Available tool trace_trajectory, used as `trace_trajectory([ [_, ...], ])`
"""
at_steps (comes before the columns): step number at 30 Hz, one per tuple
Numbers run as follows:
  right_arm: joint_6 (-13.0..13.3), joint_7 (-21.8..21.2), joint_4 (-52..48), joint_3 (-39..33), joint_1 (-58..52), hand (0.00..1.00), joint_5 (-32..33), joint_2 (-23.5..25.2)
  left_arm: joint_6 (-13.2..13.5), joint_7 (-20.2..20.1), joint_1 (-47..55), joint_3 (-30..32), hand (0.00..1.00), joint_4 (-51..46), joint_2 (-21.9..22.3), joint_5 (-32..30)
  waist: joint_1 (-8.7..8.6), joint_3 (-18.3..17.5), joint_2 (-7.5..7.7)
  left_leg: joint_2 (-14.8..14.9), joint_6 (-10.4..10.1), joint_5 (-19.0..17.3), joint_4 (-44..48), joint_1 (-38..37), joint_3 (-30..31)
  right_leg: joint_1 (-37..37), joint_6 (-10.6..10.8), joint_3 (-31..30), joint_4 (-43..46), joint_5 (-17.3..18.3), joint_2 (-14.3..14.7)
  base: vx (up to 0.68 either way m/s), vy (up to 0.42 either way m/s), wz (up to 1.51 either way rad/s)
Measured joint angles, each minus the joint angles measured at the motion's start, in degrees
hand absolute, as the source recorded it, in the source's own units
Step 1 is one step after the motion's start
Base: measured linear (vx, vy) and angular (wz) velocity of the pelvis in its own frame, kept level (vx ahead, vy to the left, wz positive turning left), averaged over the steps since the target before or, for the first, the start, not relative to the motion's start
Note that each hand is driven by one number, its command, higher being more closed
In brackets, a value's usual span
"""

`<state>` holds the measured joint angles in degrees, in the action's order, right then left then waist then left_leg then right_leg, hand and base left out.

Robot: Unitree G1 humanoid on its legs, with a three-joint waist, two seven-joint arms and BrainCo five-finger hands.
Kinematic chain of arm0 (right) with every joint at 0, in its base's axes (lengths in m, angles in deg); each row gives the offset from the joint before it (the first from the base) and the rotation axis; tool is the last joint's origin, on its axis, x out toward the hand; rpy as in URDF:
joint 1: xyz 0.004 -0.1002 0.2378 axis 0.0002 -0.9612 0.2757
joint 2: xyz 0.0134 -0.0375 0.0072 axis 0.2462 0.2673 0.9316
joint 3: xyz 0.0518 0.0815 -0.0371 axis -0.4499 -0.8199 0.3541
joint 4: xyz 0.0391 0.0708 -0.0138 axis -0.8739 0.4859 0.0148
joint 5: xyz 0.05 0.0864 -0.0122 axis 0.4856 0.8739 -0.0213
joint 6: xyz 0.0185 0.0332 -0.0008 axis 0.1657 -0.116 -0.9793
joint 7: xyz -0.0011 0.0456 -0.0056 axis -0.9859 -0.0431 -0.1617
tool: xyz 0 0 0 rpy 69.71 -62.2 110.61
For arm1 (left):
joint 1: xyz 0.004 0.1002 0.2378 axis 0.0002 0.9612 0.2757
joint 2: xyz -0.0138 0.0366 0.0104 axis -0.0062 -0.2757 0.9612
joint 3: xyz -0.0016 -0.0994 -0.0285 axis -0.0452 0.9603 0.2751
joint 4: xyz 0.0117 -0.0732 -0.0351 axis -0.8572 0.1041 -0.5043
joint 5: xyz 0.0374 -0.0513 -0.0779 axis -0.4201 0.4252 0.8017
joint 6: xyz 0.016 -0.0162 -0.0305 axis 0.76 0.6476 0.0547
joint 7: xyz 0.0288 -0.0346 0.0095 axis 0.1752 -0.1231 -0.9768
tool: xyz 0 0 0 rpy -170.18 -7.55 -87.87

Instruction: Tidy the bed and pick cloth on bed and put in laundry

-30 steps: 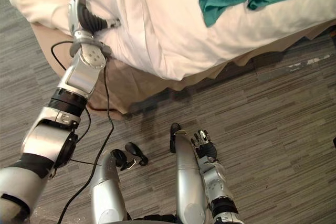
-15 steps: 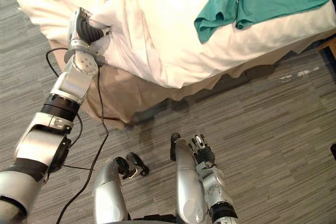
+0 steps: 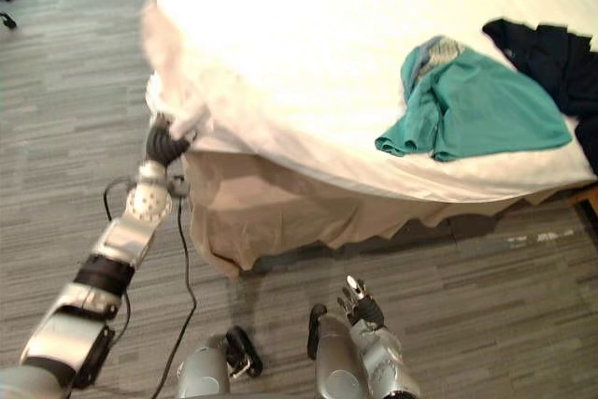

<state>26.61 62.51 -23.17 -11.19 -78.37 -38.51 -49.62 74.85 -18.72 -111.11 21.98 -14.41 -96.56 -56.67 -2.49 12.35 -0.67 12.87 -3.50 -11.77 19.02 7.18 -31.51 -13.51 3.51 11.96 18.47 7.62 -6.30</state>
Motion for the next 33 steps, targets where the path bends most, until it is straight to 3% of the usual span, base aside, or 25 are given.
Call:
trace_trajectory([
  [5, -2.87, 0.19, 7.05, -2.05, -0.14, 0.0, -1.67, -2.48, 0.82, -2.58, 11.93, 1.77, 0.0, 1.53, 6.73, 5.46, -0.36, -0.99, -1.16, -2.94, -0.86, 4.63, -11.14, -7.83, 0.86, 9.36, 0.56, 1.69, -11.58, -4.44, 1.41, 0.11, -0.002, 0.12],
  [11, -4.25, -0.79, 8.93, -4.26, -2.96, 0.0, -4.21, -3.53, 0.76, -4.93, 22.6, 2.18, 0.0, 10.35, 12.79, 8.48, -0.16, -4.6, -2.66, -4.53, -1.06, 4.9, -15.23, -12.89, 1.21, 16.1, 1.69, 2.29, -18.04, -6.18, 1.8, 0.07, 0.013, 0.05],
  [14, -4.08, -2.15, 10.47, -5.28, -3.18, 0.0, -5.63, -3.53, -1.77, -4.97, 23.95, 2.81, 0.0, 17.64, 13.66, 8.75, 0.06, -5.63, -2.79, -5.19, -0.91, 5.02, -16.48, -14.49, 2.27, 18.71, 1.91, 3.12, -20.49, -7.09, 1.83, -0.01, -0.002, 0.14],
  [17, -3.97, -2.87, 11.38, -6.03, -3.14, 0.0, -5.74, -2.88, -5.57, -4.08, 27.38, 7.83, 0.0, 26.08, 14.96, 9.8, 0.26, -5.95, -1.91, -5.96, -0.95, 5.33, -17.14, -15.52, 2.31, 20.21, 1.98, 3.16, -22.17, -7.75, 1.82, -0.04, -0.008, 0.0],
  [21, -2.18, -2.85, 12.79, -8.19, -3.63, 0.0, -5.49, -1.35, -12.05, -0.11, 31.1, 17.48, 0.0, 31.43, 14.77, 9.8, 1.19, -6.39, -1.16, -6.54, -0.8, 6.49, -19.03, -16.33, 2.8, 21.38, 1.85, 3.98, -23.85, -8.67, 1.91, -0.07, -0.042, 0.07],
  [22, -1.46, -2.76, 12.81, -8.2, -4.13, 0.0, -5.51, -1.16, -15.43, -1.73, 32.29, 20.34, 0.0, 32.25, 15.07, 7.29, 1.85, -6.46, -1.22, -6.79, -0.77, 6.98, -20.13, -17.05, 2.88, 21.61, 1.85, 4.05, -23.86, -8.66, 1.9, -0.08, -0.039, 0.03],
  [25, -0.48, -1.98, 12.84, -8.18, -4.4, 0.0, -5.48, -0.99, -19.16, -7.32, 35.03, 22.76, 0.0, 33.29, 15.81, -0.33, 2.15, -6.48, -1.22, -7.01, -0.6, 7.96, -22.09, -18.31, 3.08, 21.82, 1.89, 4.37, -23.9, -8.64, 1.75, -0.12, -0.049, 0.04],
  [28, 1.39, 0.69, 12.01, -8.57, -5.21, 0.0, -5.32, -0.06, -19.67, -10.65, 36.41, 24.5, 0.0, 33.85, 17.23, -5.25, 2.35, -6.58, -0.94, -7.28, -0.49, 8.86, -23.87, -19.07, 2.5, 21.74, 1.87, 4.39, -24.2, -8.6, 1.77, -0.11, -0.042, -0.03],
  [33, 5.45, 8.61, 11.86, -10.51, -6.28, 0.0, -4.23, 1.21, -16.8, -11.17, 35.37, 24.28, 0.0, 33.81, 17.04, -1.5, 2.58, -6.65, -0.78, -7.11, -0.9, 9.31, -24.68, -19.11, 2.04, 21.15, 1.44, 3.82, -24.21, -8.62, 2.12, -0.06, -0.049, -0.07],
])
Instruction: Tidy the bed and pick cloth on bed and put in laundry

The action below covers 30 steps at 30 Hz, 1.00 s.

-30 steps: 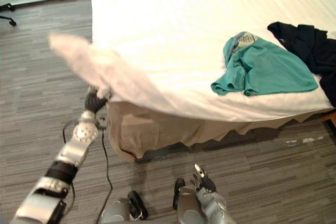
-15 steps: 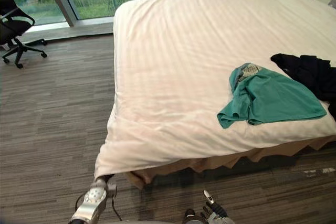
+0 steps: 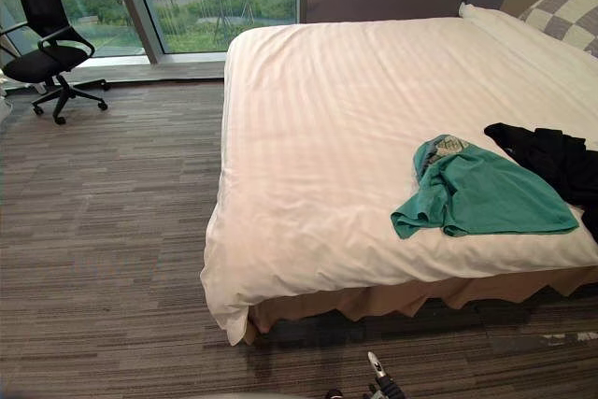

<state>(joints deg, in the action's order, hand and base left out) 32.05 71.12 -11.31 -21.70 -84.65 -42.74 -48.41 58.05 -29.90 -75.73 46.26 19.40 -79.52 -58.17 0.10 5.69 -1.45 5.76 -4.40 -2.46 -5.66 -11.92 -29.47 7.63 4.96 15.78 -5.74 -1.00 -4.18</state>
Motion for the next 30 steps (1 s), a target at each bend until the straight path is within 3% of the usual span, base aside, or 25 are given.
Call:
trace_trajectory([
  [6, 6.89, 6.61, -1.66, -5.27, 0.17, 0.0, -0.76, -0.61, 5.02, -0.01, -4.03, -2.19, 0.0, -0.07, -0.75, 3.13, -0.08, -0.45, 0.2, 0.14, 0.04, 0.09, 0.11, -0.09, 0.02, -0.13, 0.35, -0.37, 0.29, -0.33, 0.26, 0.03, -0.02, -0.04],
  [10, 10.17, 8.84, -4.53, -9.18, 4.85, 0.0, -6.14, -3.65, 7.39, -0.15, -6.1, -2.63, 0.0, -0.39, -1.25, 5.34, -0.51, -0.86, 1.03, -0.1, 0.05, 0.07, 0.12, -0.14, 0.16, -0.08, 0.53, -0.38, 0.29, -0.47, 0.12, 0.02, -0.009, 0.0],
  [13, 11.77, 8.81, -8.14, -10.49, 9.01, 0.0, -8.8, -7.37, 8.2, -0.78, -6.04, -4.46, 0.0, -0.5, -2.63, 6.47, -0.44, -0.69, 2.13, -0.66, 0.06, 0.07, 0.12, -0.11, 0.36, -0.1, 0.61, -0.36, 0.26, -0.54, 0.06, -0.01, -0.006, 0.01],
  [19, 12.69, 6.16, -13.74, -8.9, 16.34, 0.0, -17.6, -16.1, 8.88, -0.8, -5.66, -6.46, 0.0, -0.62, -3.39, 9.96, -0.66, -0.51, 2.58, -1.12, 0.22, 0.02, 0.12, 0.43, 1.74, -0.23, 0.72, 0.26, -0.05, -0.59, -0.17, -0.04, -0.032, 0.08],
  [20, 12.6, 1.81, -13.65, -9.5, 17.46, 1.0, -16.61, -18.75, 8.98, -0.79, -5.0, -6.31, 0.0, -1.29, -3.47, 11.69, -0.43, -0.55, 2.51, -1.19, 0.36, 0.11, 0.12, 0.8, 2.26, -0.33, 0.74, 0.79, -0.05, -0.58, -0.27, -0.03, -0.034, 0.17],
  [23, 14.12, -10.19, -15.1, -9.9, 20.01, 1.0, -14.45, -26.59, 9.27, -1.06, -2.04, -3.82, 0.0, -2.16, -3.77, 12.78, -0.71, -0.54, 2.39, -1.38, 0.48, 0.19, 0.11, 1.33, 3.61, -0.32, 0.82, 2.07, -0.05, -0.52, -0.5, 0.0, -0.025, 0.18],
  [24, 15.17, -12.18, -16.46, -9.61, 20.04, 1.0, -13.93, -27.78, 9.47, -1.09, -1.39, -3.72, 0.0, -2.18, -3.94, 12.73, -0.7, -0.54, 2.39, -1.38, 0.48, 0.19, 0.11, 1.42, 3.78, -0.33, 0.84, 2.18, -0.05, -0.5, -0.5, 0.01, -0.022, 0.16],
  [25, 14.26, -16.07, -20.33, -8.19, 20.49, 1.0, -12.18, -29.69, 10.42, -1.19, 0.0, -3.14, 0.0, -2.17, -4.11, 12.12, -0.78, -0.56, 2.36, -1.41, 0.6, 0.27, 0.11, 1.81, 4.43, -0.48, 0.85, 2.64, -0.04, -0.49, -0.52, 0.01, -0.026, 0.14],
  [27, 12.61, -19.62, -24.53, -5.43, 21.59, 1.0, -11.86, -31.45, 11.78, -1.21, 1.18, -2.07, 0.0, -2.17, -4.08, 11.35, -1.03, -0.44, 2.87, -1.43, 0.85, 0.48, 0.1, 2.27, 5.61, -0.52, 0.85, 3.61, 0.24, -0.5, -0.56, 0.01, -0.032, 0.23],
  [30, 9.22, -21.65, -28.1, 0.96, 24.14, 1.0, -12.38, -30.89, 13.91, -1.21, 1.65, -2.13, 0.0, -2.2, -3.64, 10.86, -0.57, -0.89, 3.7, -1.65, 1.41, 1.06, 0.08, 3.07, 8.29, 0.13, 0.85, 6.34, 0.24, -0.51, -0.86, -0.02, -0.022, 0.41],
])
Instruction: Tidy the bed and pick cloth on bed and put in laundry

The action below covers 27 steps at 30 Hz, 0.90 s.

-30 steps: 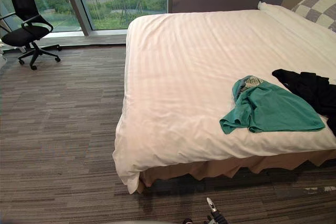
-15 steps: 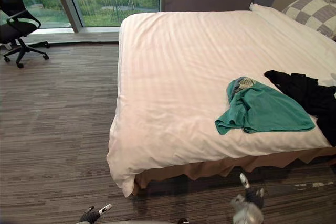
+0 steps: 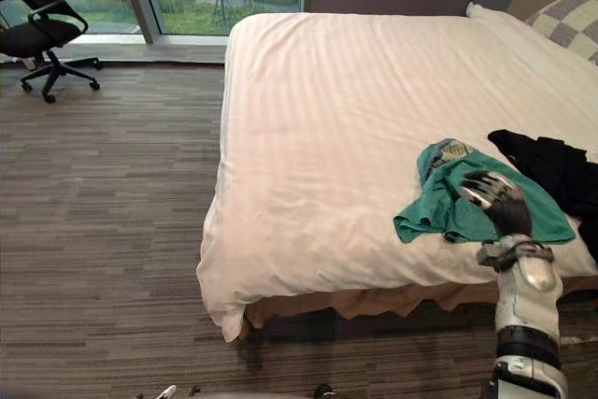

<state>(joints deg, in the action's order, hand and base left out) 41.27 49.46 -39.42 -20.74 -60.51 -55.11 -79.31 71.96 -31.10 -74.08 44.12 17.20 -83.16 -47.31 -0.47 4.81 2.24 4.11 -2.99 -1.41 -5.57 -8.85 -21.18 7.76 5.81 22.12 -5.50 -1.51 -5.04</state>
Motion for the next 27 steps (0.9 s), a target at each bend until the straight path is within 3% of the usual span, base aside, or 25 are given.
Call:
trace_trajectory([
  [4, -4.73, 1.19, -3.96, 9.08, 4.45, 1.0, -3.12, 5.86, 0.96, 0.09, 0.35, -0.31, 0.0, -0.23, 1.63, 0.29, 1.74, 0.02, 0.05, -0.67, 0.62, 0.68, -0.02, 0.31, 2.92, 1.25, 0.03, 2.71, 0.0, -0.01, -0.7, -0.05, 0.003, 0.4],
  [7, -8.35, 1.98, -6.48, 14.8, 7.41, 1.0, -6.19, 11.12, -1.76, 0.06, 0.38, -2.11, 0.0, -0.63, 1.06, 0.68, 2.04, 0.05, -0.13, -1.04, 0.92, 1.45, -0.03, 1.36, 4.6, 1.24, 0.11, 4.03, 0.0, -0.07, -1.17, -0.05, 0.0, 0.34],
  [9, -10.77, 2.45, -6.77, 18.05, 9.03, 1.0, -7.36, 13.31, -3.52, -0.15, 0.24, -2.12, 0.0, -1.14, 0.99, 0.69, 3.19, 0.06, -0.17, -1.11, 1.08, 1.63, -0.04, 1.44, 4.72, 1.23, 0.14, 4.06, 0.01, -0.09, -1.35, -0.05, 0.002, 0.1],
  [13, -14.05, 5.0, -6.02, 23.93, 12.05, 1.0, -7.44, 17.91, -4.82, -2.14, 0.15, -2.11, 0.0, -1.85, 0.9, 0.69, 3.67, 0.45, -0.54, -1.58, 1.51, 2.33, -0.33, 1.58, 6.29, 1.99, 0.21, 5.61, 0.01, -0.13, -1.8, -0.07, -0.001, 0.18],
  [14, -14.57, 5.86, -4.78, 25.3, 13.46, 1.0, -7.33, 19.17, -4.95, -2.3, 0.07, -2.11, 0.0, -1.91, 0.9, 0.69, 4.45, 0.93, -0.7, -1.68, 1.6, 2.57, -0.35, 1.7, 6.47, 1.98, 0.23, 5.78, 0.02, -0.16, -1.85, -0.08, 0.005, 0.06],
  [18, -15.45, 9.8, -1.78, 28.45, 18.61, 1.0, -6.57, 21.42, -4.9, -3.41, -2.69, -2.19, 0.0, -2.31, -0.04, 0.69, 5.82, 3.38, 0.46, -1.35, 1.68, 4.19, -0.34, 4.94, 9.23, 0.57, -0.08, 7.75, 0.04, -0.38, -1.8, -0.09, -0.01, 0.34],
  [21, -14.74, 13.51, 0.51, 29.03, 27.33, 1.0, -4.51, 23.16, -4.66, -3.45, -8.49, -2.24, 0.0, -3.79, -2.81, 0.69, 8.7, 9.49, 3.24, 0.19, 1.08, 6.01, -0.05, 9.8, 10.67, -3.9, -2.04, 9.32, 1.29, -0.31, -0.52, -0.12, -0.061, 0.29],
  [24, -11.91, 15.23, 2.2, 28.98, 34.64, 1.0, -2.53, 23.48, -4.57, -3.47, -14.0, -2.25, 0.0, -6.22, -4.76, 1.29, 11.23, 15.46, 5.24, 1.4, 0.69, 8.22, 0.97, 14.7, 11.99, -8.43, -2.83, 10.75, 3.82, -0.48, 0.05, -0.07, -0.054, 0.3],
  [27, -10.59, 15.34, 2.2, 28.98, 38.79, 1.0, -2.25, 23.53, -4.51, -3.52, -17.28, -2.37, 0.0, -7.81, -4.91, 2.26, 12.45, 19.26, 5.17, 1.51, 1.02, 8.47, 3.16, 18.59, 12.81, -11.3, -3.03, 11.7, 5.2, -0.5, -0.3, -0.02, -0.012, 0.17],
])
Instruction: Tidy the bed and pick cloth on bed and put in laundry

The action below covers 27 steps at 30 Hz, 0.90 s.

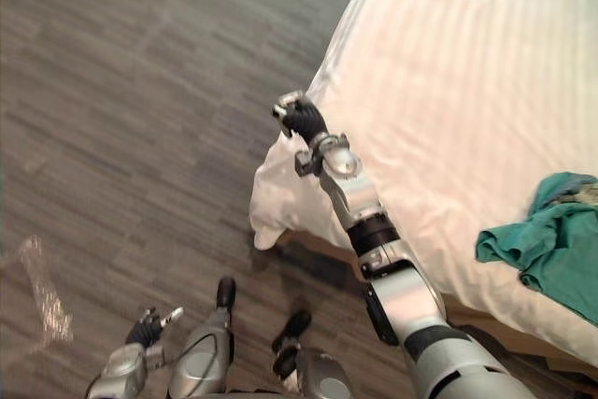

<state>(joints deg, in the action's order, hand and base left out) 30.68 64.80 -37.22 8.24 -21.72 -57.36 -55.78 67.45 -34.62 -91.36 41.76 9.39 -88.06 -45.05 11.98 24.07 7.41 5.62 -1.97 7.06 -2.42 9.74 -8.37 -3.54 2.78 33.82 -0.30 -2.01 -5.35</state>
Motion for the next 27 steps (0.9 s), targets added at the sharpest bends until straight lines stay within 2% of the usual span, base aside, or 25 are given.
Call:
trace_trajectory([
  [6, 0.63, 1.2, -0.06, -0.04, 3.06, 1.0, 4.11, -0.2, -0.17, 0.09, -4.35, -3.94, 0.0, -1.1, 0.57, 0.69, 0.25, 1.34, -1.4, -0.15, 0.53, -0.97, 4.63, 7.68, 1.03, -6.38, -0.38, 0.3, 3.61, 0.31, -1.35, 0.02, 0.015, 0.09],
  [8, 0.65, 1.76, -0.25, -0.18, 3.12, 1.0, 4.45, -0.23, -0.21, 0.2, -6.8, -4.8, 0.0, -0.84, 2.09, 1.47, 0.37, 2.38, -3.01, 0.0, 0.85, -2.04, 7.84, 10.86, 1.25, -9.08, -1.07, 0.2, 6.5, 1.03, -2.18, -0.03, 0.031, 0.01],
  [9, 0.65, 1.77, -0.25, -0.18, 3.12, 1.0, 4.47, -0.23, -0.2, 0.2, -7.21, -5.04, 0.0, -0.69, 2.3, 1.69, 0.35, 2.52, -3.25, 0.02, 0.91, -2.11, 8.24, 11.3, 1.28, -9.49, -1.15, 0.2, 7.0, 1.15, -2.34, -0.06, 0.031, -0.02],
  [14, -0.11, 3.83, -0.22, -0.54, 3.58, 1.0, 3.62, -0.24, -0.16, 0.26, -15.35, -9.13, 0.0, 3.51, 4.91, 5.96, 0.41, 4.97, -7.54, -0.22, 1.06, -1.66, 10.44, 18.25, 1.01, -18.6, -2.04, -0.63, 14.72, 3.64, -4.94, -0.1, 0.008, -0.03],
  [20, -1.93, 6.64, 0.08, -0.98, 3.79, 1.0, 3.76, -1.23, 0.04, 1.39, -19.14, -11.17, 0.0, 4.19, 6.12, 9.28, 0.28, 5.68, -9.02, 0.12, 0.81, 1.17, 8.22, 22.24, -0.2, -26.14, -3.12, -2.74, 18.37, 4.31, -5.39, -0.07, -0.052, -0.1],
  [24, -1.79, 6.61, 0.36, -1.86, 3.83, 1.0, 5.96, -2.24, -0.21, 1.68, -23.5, -10.91, 0.0, 5.51, 8.24, 12.25, -0.28, 5.93, -10.77, -0.04, 0.6, 2.53, 7.29, 24.82, -0.85, -31.29, -4.01, -3.33, 22.52, 5.59, -6.84, -0.04, -0.065, -0.05],
  [27, -1.42, 6.29, 0.39, -1.49, 2.92, 1.0, 6.23, -0.16, -0.78, 2.48, -25.87, -9.33, 0.0, 4.64, 9.69, 13.99, -1.07, 5.97, -11.04, -0.03, 0.17, 3.38, 6.51, 25.9, -1.48, -33.96, -4.73, -3.61, 25.47, 7.05, -7.65, -0.03, -0.08, 0.05],
])
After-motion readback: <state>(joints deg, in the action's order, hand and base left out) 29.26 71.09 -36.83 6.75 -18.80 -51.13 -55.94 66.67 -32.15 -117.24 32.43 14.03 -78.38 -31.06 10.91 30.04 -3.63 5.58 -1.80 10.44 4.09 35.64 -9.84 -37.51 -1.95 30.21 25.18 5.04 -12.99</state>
